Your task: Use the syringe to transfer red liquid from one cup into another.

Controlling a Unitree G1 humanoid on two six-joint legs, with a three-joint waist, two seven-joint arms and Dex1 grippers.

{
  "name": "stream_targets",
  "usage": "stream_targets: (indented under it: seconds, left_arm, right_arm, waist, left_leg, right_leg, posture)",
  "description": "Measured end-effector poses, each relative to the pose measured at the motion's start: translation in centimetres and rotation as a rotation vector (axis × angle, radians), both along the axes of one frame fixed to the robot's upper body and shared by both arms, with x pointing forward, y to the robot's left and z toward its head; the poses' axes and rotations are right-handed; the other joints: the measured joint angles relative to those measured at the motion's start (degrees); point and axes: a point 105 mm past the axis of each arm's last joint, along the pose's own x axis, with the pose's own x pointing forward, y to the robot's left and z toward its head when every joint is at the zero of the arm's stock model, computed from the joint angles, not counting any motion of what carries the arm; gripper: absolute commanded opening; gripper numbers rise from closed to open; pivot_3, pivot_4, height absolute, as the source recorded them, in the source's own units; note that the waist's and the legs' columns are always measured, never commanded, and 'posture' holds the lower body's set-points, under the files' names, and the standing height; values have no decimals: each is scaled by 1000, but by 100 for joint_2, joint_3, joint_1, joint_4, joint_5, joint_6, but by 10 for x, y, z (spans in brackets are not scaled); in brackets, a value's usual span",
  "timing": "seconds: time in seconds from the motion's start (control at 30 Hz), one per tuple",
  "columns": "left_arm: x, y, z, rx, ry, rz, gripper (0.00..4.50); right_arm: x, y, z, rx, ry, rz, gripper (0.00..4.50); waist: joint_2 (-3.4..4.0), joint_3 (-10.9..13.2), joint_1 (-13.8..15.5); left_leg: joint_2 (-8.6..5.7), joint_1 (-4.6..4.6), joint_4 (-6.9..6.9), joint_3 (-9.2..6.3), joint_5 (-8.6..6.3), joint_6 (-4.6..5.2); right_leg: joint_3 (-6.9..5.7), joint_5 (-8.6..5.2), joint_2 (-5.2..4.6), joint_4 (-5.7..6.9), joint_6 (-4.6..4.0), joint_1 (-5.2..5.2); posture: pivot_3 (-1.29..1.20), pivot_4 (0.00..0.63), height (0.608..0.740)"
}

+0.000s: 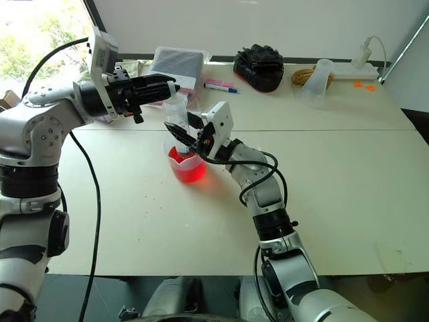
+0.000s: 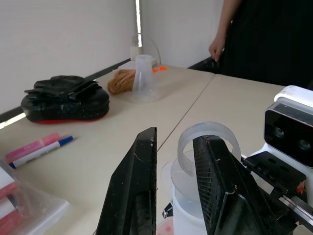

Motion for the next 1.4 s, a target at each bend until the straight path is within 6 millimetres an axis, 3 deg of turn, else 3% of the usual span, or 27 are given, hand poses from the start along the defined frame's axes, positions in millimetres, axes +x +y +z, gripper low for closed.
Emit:
stream_targets:
  seconds: [0.97,1.4]
  left_arm:
    - [-1,4,7,-38,51,21,1059]
    - [-11,19,7,-5,36,32,1059]
  right_arm:
    - [3,5,-13,16,27,14,1452]
    - [3,12,-7,-32,23,57,1452]
  waist:
    - [0,0,-5]
    - [0,0,-11]
  left_leg:
    - [0,1,0,-1,2,-3]
    - [1,2,-1,-2,2,-4]
  right_leg:
    - [1,0,-6,0,0,0]
    - [1,0,-7,0,0,0]
  posture:
    - [0,150,740]
    - [0,150,740]
